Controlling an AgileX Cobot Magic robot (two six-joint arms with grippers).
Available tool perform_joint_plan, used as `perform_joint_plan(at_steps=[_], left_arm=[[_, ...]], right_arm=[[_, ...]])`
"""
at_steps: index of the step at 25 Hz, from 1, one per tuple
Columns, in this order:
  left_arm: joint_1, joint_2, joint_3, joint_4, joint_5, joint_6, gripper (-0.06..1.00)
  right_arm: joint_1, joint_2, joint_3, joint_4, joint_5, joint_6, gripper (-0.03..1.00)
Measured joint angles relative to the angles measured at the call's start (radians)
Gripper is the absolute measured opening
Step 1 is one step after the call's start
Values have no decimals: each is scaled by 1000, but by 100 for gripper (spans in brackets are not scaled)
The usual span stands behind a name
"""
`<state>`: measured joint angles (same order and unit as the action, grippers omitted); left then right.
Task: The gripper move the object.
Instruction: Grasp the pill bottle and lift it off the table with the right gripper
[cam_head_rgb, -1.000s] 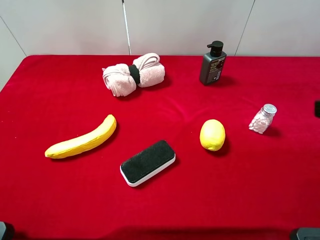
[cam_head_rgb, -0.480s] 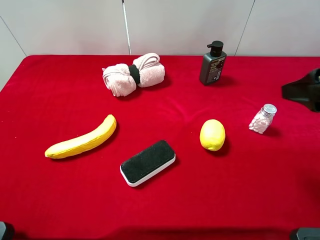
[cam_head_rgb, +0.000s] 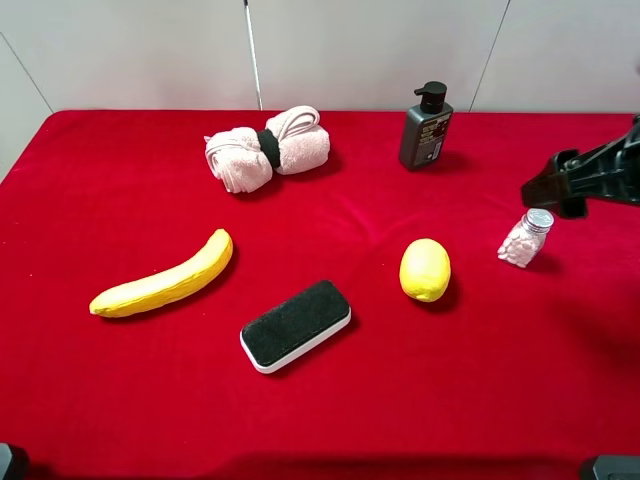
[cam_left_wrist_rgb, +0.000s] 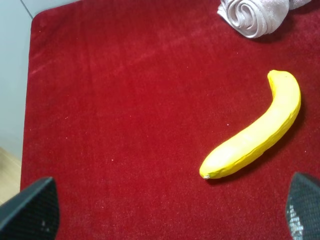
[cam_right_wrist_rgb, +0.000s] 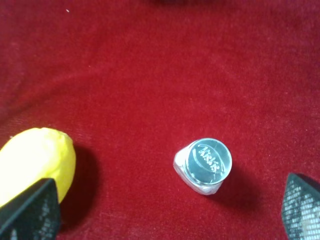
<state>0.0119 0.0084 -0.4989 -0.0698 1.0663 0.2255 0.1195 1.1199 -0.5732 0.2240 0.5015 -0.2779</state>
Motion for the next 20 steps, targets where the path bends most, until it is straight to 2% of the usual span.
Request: perform_joint_plan(at_steps=[20], left_arm=[[0,0,0,0,0,0,88]], right_arm=[[0,289,0,-3,-174,0,69]])
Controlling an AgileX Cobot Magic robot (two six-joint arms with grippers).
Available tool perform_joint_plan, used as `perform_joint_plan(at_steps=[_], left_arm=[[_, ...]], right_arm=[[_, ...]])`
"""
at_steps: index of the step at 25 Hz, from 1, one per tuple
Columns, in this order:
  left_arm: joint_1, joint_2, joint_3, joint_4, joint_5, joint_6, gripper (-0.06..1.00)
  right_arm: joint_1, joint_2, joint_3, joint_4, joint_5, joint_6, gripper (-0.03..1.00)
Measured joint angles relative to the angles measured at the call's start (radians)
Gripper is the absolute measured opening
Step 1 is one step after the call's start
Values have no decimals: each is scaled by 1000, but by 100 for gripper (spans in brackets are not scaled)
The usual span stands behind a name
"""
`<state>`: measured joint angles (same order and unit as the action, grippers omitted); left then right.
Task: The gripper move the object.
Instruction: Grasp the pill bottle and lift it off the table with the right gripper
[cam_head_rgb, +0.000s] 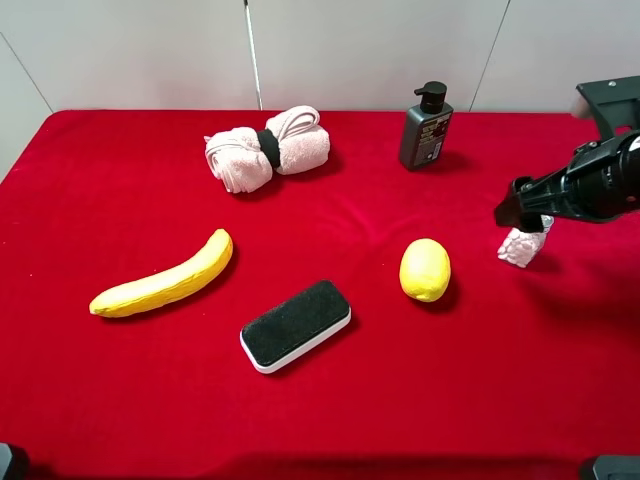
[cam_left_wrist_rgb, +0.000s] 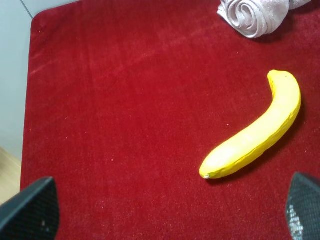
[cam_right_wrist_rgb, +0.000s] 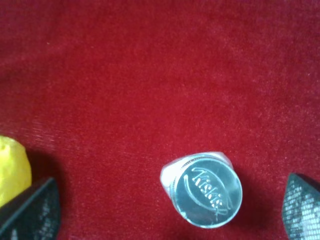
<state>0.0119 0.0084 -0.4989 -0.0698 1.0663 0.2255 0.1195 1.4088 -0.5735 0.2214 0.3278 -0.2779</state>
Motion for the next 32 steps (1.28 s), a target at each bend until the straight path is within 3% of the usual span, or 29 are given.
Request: perform_joint_plan(at_steps=[23,32], left_arm=[[0,0,0,0,0,0,88],[0,0,0,0,0,0,88]], right_arm=[[0,211,-1,2,-141,0,69],[0,236,-2,2,-151,0,69]])
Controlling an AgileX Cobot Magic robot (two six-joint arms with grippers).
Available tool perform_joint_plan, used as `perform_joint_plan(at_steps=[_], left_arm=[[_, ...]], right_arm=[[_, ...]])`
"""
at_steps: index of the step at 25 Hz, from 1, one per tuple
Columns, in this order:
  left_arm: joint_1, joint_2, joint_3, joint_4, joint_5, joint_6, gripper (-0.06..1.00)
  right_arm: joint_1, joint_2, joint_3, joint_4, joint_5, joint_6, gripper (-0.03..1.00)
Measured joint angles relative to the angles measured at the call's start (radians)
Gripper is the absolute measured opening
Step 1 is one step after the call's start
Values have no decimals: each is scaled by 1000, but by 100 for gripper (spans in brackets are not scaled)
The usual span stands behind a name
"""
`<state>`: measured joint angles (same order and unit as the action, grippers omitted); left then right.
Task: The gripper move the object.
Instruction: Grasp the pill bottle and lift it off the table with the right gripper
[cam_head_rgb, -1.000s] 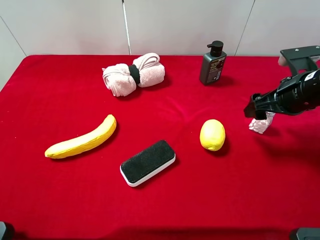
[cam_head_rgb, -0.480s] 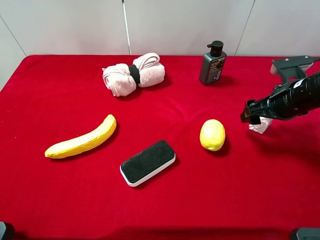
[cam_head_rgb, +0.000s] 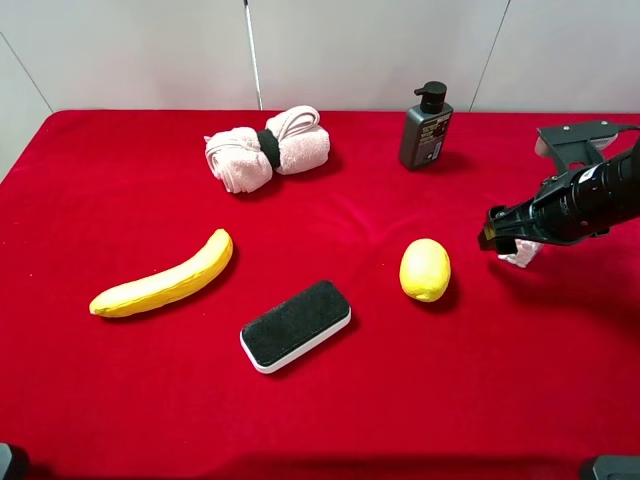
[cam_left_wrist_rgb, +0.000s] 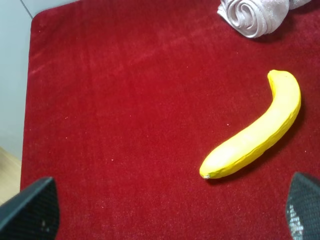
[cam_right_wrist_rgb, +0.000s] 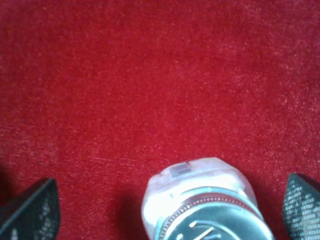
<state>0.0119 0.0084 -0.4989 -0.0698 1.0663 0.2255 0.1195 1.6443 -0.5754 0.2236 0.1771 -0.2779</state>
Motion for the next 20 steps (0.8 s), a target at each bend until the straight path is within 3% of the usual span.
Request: perform_joint_plan(at_steps=[12,15,20], left_arm=[[0,0,0,0,0,0,88],[0,0,0,0,0,0,88],[0,0,0,0,0,0,88]], right_arm=[[0,0,0,0,3,0,69],[0,0,0,0,4,0,60],[0,0,0,0,4,0,37]])
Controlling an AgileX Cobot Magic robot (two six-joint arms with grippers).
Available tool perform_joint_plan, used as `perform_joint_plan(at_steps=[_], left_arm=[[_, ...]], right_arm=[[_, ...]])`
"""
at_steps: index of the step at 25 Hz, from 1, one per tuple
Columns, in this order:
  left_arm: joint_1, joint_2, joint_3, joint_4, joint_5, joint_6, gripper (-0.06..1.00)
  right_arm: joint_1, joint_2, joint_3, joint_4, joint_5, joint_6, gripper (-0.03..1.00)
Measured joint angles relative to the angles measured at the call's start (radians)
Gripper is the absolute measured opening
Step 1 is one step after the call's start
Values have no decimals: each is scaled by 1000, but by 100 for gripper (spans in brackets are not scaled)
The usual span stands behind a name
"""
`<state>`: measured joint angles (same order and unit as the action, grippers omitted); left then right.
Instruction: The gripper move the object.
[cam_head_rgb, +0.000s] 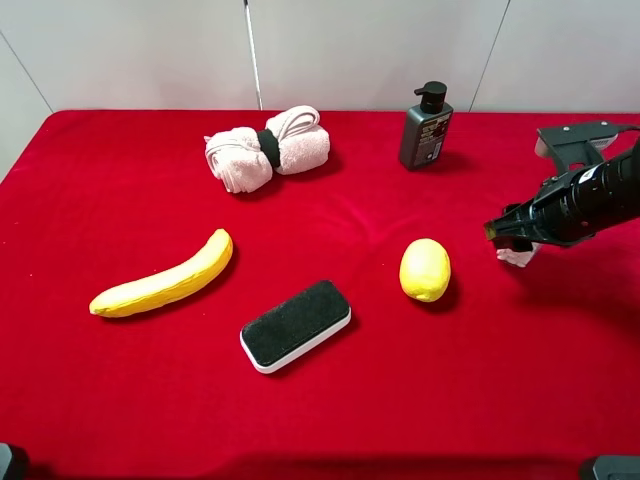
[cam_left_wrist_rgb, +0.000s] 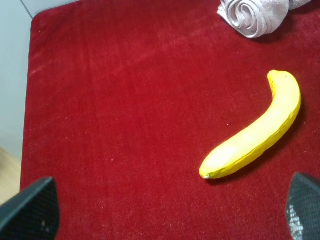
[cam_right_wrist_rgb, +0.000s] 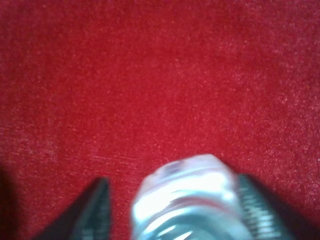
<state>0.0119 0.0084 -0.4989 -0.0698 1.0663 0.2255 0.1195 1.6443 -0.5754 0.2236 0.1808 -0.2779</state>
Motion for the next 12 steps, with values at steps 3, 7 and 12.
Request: perform_joint_plan(at_steps=[3,7,12], left_arm=[[0,0,0,0,0,0,88],[0,0,0,0,0,0,88],[0,0,0,0,0,0,88]], right_arm=[[0,0,0,0,1,0,34],[0,0,0,0,1,0,34],[0,0,0,0,2,0,34]])
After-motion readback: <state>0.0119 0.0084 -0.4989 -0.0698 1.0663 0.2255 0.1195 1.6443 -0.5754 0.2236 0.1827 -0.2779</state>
